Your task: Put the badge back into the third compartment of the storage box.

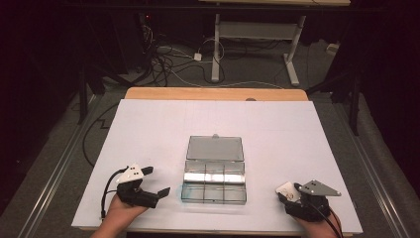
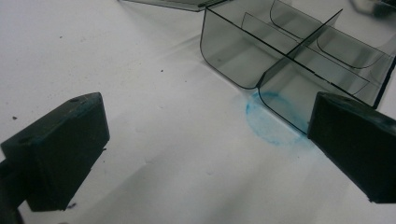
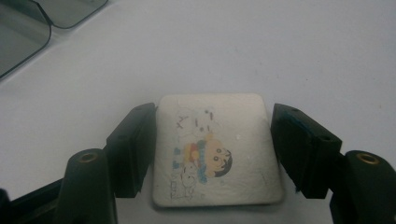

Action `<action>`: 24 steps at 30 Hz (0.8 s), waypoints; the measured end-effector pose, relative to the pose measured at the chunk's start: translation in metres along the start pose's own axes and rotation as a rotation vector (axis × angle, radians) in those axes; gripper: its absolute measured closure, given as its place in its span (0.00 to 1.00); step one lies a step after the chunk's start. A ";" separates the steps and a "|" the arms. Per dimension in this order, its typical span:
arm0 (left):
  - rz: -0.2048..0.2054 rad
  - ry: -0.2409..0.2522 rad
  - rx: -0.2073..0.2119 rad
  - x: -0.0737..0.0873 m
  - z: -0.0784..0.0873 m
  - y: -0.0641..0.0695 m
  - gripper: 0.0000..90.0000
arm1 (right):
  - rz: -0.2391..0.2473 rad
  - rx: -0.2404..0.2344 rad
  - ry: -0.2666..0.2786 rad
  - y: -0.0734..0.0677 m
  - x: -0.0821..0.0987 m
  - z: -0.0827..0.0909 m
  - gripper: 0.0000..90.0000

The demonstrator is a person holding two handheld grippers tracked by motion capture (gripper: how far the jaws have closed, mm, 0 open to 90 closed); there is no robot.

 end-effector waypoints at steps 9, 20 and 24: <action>-0.002 0.001 0.004 0.000 0.000 0.001 0.00 | -0.007 0.000 0.021 0.000 -0.003 0.002 0.37; -0.007 0.003 0.006 0.000 0.000 0.001 0.00 | -0.002 -0.032 0.040 -0.010 -0.013 -0.001 0.37; -0.008 0.002 0.006 0.000 0.000 0.001 0.00 | 0.009 -0.051 0.051 -0.017 -0.018 -0.003 0.37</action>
Point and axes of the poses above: each handheld gripper's, and its own axes: z roughly backward along the jaws, x roughly out of its underside, y roughly to its right, the point moved 10 cm from there along -z, roughly forward along the jaws, and after that the axes turned 8 degrees about z, right-handed, at the moved point
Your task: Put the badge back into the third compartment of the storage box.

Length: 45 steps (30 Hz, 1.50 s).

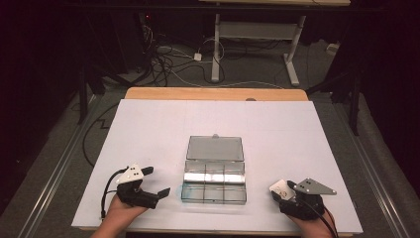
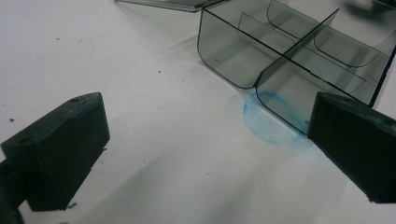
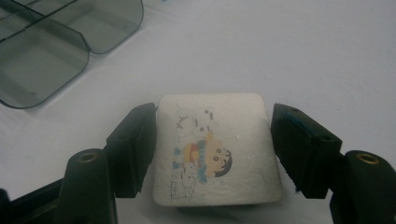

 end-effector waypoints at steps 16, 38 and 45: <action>-0.003 -0.001 0.004 0.000 0.000 0.000 0.00 | 0.044 -0.088 0.018 -0.037 -0.015 -0.013 0.37; -0.003 -0.002 0.005 0.000 0.000 0.000 0.00 | 0.052 -0.109 0.075 -0.043 -0.031 -0.002 0.37; -0.002 -0.002 0.006 0.000 0.000 0.000 0.00 | 0.063 -0.102 0.113 -0.042 -0.045 0.006 0.37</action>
Point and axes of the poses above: each handheld gripper's, and its own axes: z roughly backward along the jaws, x roughly out of its underside, y roughly to its right, the point moved 10 cm from there along -z, roughly forward along the jaws, and after that the axes turned 8 degrees about z, right-handed, at the moved point
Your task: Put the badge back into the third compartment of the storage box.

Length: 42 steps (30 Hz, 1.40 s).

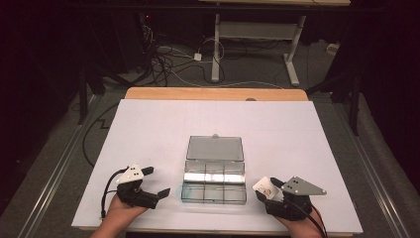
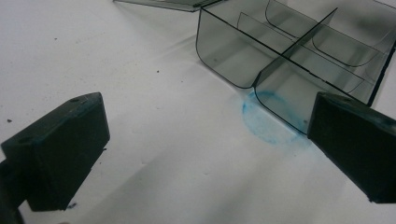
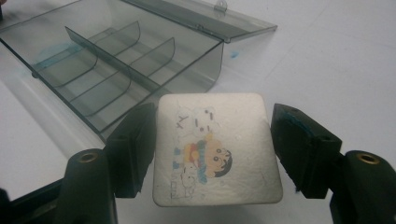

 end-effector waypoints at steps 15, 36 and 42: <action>0.003 0.002 0.000 0.000 0.000 0.000 0.00 | 0.078 -0.054 0.040 -0.023 -0.036 -0.018 0.37; 0.003 0.003 0.006 0.000 0.000 0.000 0.00 | 0.122 -0.114 -0.030 -0.036 -0.051 -0.069 0.37; 0.001 0.003 0.004 0.000 0.000 0.000 0.00 | 0.128 -0.130 -0.061 -0.038 -0.048 -0.080 0.37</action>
Point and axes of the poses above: each handheld gripper's, and its own axes: z roughly backward along the jaws, x roughly out of its underside, y roughly to its right, the point moved 10 cm from there along -z, roughly forward along the jaws, and after that the axes turned 8 degrees about z, right-handed, at the moved point
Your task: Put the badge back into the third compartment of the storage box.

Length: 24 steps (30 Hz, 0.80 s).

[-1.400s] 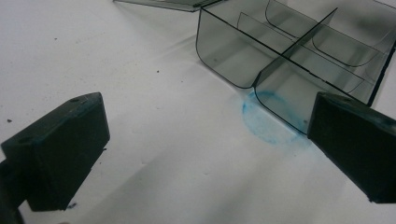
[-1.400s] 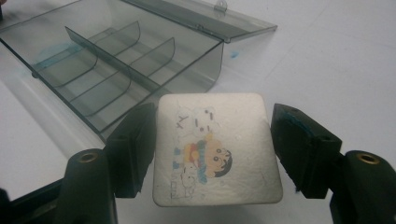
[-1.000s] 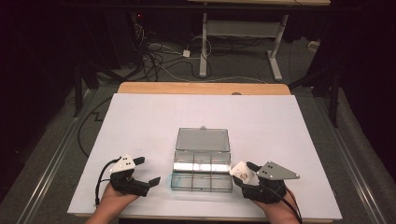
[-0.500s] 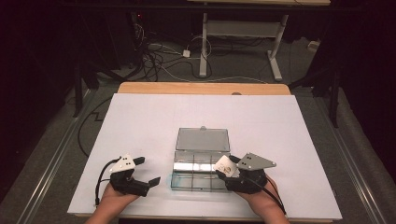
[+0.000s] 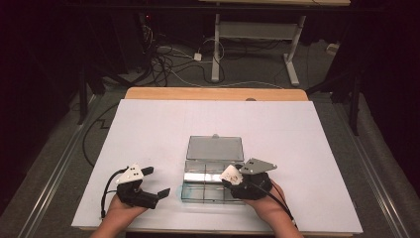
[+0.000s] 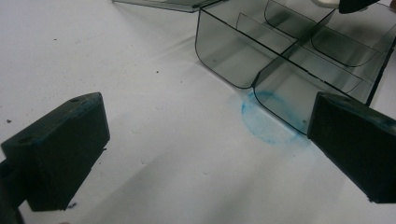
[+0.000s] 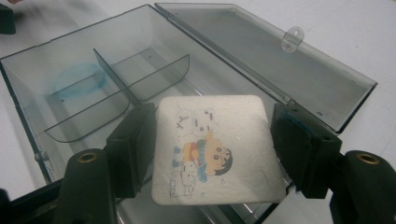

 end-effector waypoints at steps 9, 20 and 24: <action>0.001 0.000 0.002 0.000 0.000 0.000 0.00 | 0.010 -0.010 -0.028 0.000 0.001 -0.010 0.37; 0.004 0.001 0.002 0.000 0.000 0.000 0.00 | 0.012 -0.030 -0.063 0.003 0.001 -0.018 0.37; 0.006 0.000 0.004 0.000 0.000 0.000 0.00 | 0.018 -0.042 -0.069 0.003 0.002 -0.019 0.37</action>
Point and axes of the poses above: each handheld gripper's, and its own axes: z roughly backward along the jaws, x roughly out of its underside, y roughly to its right, the point moved 10 cm from there along -z, roughly forward along the jaws, and after that the axes turned 8 degrees about z, right-handed, at the moved point
